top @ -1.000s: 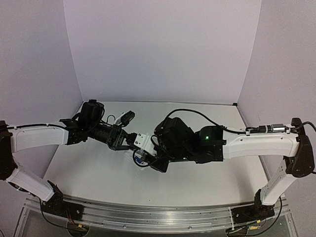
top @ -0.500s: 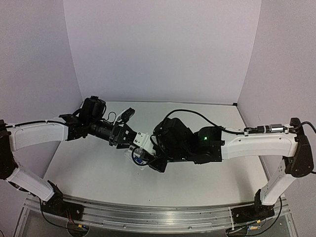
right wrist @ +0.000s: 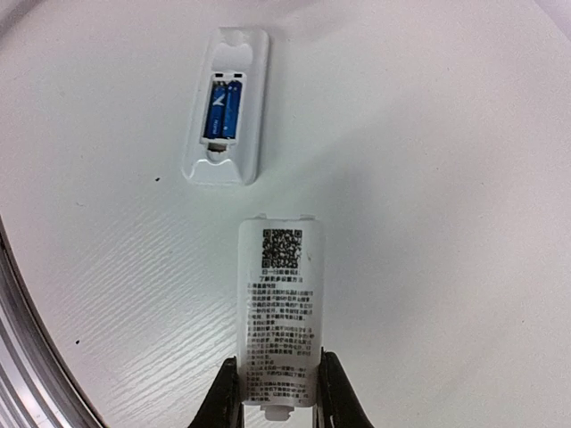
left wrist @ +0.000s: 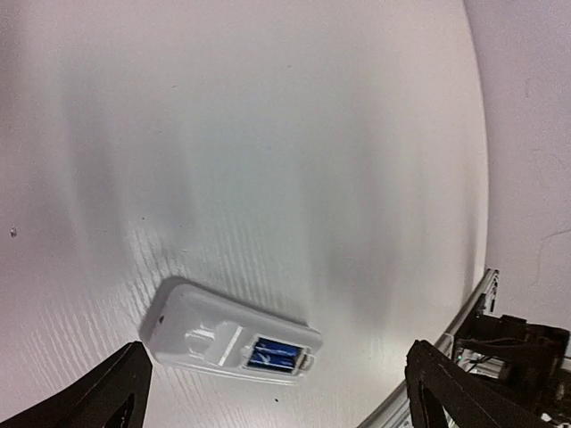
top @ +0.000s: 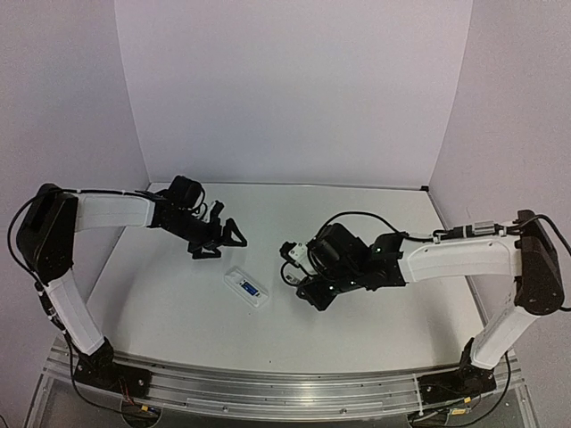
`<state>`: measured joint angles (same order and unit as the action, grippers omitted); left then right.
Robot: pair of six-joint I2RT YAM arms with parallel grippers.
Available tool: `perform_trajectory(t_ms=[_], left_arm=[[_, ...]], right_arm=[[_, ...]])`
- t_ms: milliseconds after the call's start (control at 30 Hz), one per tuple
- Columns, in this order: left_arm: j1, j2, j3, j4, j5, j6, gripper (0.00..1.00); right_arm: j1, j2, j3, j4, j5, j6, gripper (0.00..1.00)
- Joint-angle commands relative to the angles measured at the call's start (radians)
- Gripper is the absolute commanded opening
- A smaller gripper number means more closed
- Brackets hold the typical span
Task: Load the batteries into the remote control
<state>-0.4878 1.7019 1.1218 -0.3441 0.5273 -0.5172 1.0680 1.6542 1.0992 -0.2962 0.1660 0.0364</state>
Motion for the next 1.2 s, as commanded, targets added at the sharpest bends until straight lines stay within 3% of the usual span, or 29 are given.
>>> perform_trajectory(t_ms=[0,367,800,1167], left_arm=[[-0.009,0.142,0.112,-0.069,-0.057,0.068,1.00],[-0.020,0.247,0.059,0.024,-0.006,0.017,1.00],[-0.142,0.145,-0.040,0.006,-0.010,-0.047,0.99],[-0.193,0.011,-0.204,0.102,-0.022,-0.207,0.89]], right_arm=[[-0.044,-0.039,0.001,-0.040,-0.051,0.006,0.00],[-0.096,0.021,0.008,-0.058,-0.156,-0.138,0.00],[-0.096,0.131,0.098,-0.099,-0.212,-0.159,0.00],[-0.094,0.165,0.115,-0.144,-0.273,-0.296,0.00]])
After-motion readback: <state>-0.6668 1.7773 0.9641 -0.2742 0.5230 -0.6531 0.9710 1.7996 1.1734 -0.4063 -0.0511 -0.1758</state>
